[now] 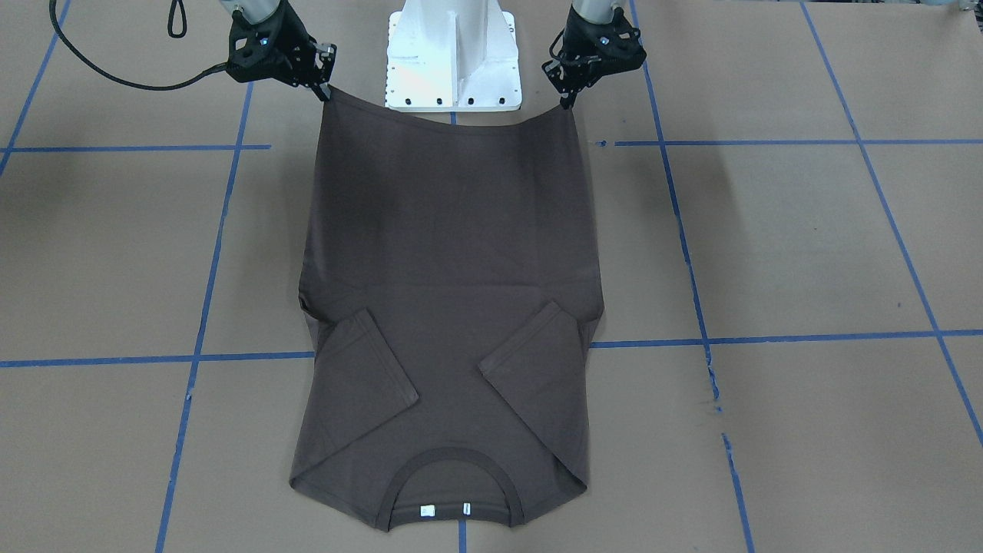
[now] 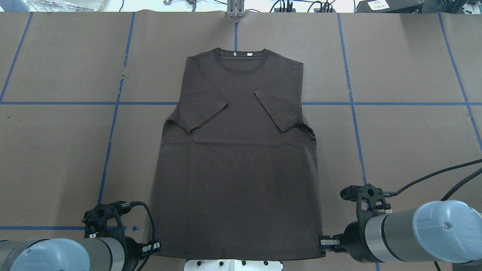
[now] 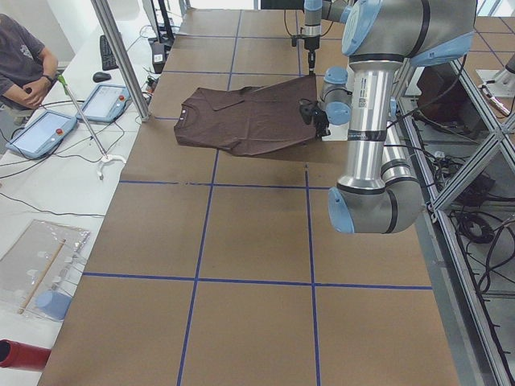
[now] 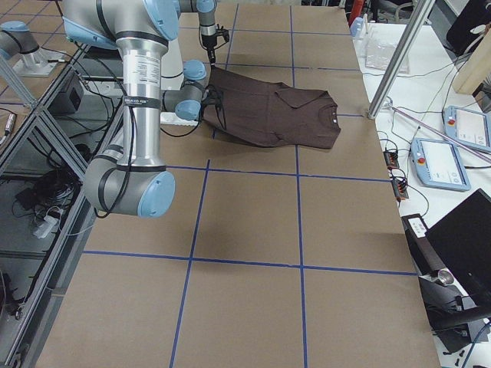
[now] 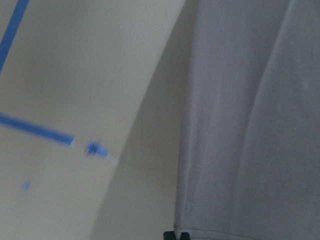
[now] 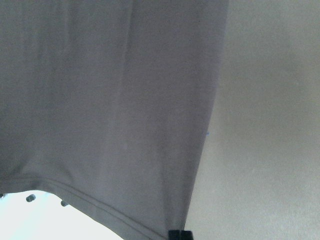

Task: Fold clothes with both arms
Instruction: 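Lift the hem with both grippers and fold it toward the collar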

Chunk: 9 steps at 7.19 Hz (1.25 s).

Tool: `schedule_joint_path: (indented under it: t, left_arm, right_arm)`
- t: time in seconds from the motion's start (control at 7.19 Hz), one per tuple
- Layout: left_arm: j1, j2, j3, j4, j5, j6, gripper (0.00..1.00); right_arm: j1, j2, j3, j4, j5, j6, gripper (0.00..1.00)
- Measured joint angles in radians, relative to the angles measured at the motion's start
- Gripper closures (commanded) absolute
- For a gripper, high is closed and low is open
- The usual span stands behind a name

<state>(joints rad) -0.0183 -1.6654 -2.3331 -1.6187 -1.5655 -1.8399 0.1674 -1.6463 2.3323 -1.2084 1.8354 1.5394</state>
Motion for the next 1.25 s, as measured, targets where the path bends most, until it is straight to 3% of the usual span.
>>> schedule_joint_path:
  t: [0.28, 0.56, 0.83, 1.25]
  left_arm:
    - [0.104, 0.053, -0.062, 0.002, 0.003, 0.001, 1.00]
    - [0.143, 0.038, -0.074, 0.000, 0.003, -0.008, 1.00]
    - [0.075, -0.005, -0.071, 0.000, -0.006, 0.008, 1.00]
    - [-0.166, -0.068, -0.028, 0.002, -0.059, 0.197, 1.00]
  right_arm:
    - [-0.016, -0.040, 0.049, 0.001, 0.055, -0.001, 1.00]
    - [-0.015, -0.041, 0.052, 0.001, 0.067, -0.006, 1.00]
    - [0.040, -0.006, 0.018, 0.002, 0.074, -0.019, 1.00]
    - [0.291, 0.081, -0.095, 0.004, 0.200, -0.130, 1.00]
